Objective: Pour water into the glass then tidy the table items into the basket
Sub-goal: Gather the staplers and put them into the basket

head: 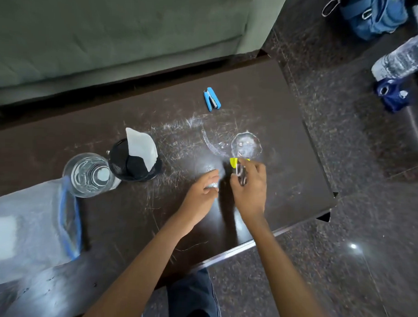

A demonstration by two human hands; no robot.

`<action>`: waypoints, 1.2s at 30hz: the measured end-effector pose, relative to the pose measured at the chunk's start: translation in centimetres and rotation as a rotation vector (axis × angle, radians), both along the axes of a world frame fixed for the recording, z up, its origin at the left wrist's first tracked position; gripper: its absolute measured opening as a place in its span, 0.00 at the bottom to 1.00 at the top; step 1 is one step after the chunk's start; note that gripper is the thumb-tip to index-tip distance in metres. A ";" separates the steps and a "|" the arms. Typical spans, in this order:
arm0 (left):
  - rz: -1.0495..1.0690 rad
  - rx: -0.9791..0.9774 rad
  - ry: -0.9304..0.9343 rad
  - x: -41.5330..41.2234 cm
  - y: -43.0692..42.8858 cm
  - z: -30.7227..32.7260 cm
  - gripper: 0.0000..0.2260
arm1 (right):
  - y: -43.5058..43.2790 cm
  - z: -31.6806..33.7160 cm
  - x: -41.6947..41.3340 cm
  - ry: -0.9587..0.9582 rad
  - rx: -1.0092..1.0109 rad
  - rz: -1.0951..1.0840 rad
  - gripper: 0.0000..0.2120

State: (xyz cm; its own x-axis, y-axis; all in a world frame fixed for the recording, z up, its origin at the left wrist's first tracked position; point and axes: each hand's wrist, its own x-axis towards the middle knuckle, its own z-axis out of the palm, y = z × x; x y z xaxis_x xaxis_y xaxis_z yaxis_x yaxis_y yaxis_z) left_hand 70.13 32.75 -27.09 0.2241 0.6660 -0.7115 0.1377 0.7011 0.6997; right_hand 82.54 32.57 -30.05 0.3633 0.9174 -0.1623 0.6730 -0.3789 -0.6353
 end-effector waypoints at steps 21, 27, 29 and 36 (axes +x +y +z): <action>0.328 0.079 -0.246 -3.8 3.4 6.7 0.10 | 16.9 -2.4 -5.5 -0.502 -0.233 0.582 0.26; 0.371 0.087 -0.343 -5.5 3.5 8.7 0.10 | 14.2 -3.0 -5.6 -0.538 -0.030 0.459 0.11; 0.401 0.079 -0.396 -6.4 3.1 9.2 0.10 | 13.3 -3.9 -5.3 -0.410 0.003 0.367 0.10; 0.502 0.170 -0.408 -13.3 1.0 11.5 0.08 | 13.3 0.0 -7.2 0.133 0.038 0.056 0.19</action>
State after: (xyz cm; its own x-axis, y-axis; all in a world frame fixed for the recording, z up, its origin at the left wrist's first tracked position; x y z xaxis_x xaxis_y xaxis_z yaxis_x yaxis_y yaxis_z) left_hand 56.85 33.73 -15.57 0.0869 0.8548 -0.5116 -0.4753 0.4869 0.7328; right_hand 75.33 45.86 -30.06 0.2890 0.9420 -0.1706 0.6014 -0.3173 -0.7332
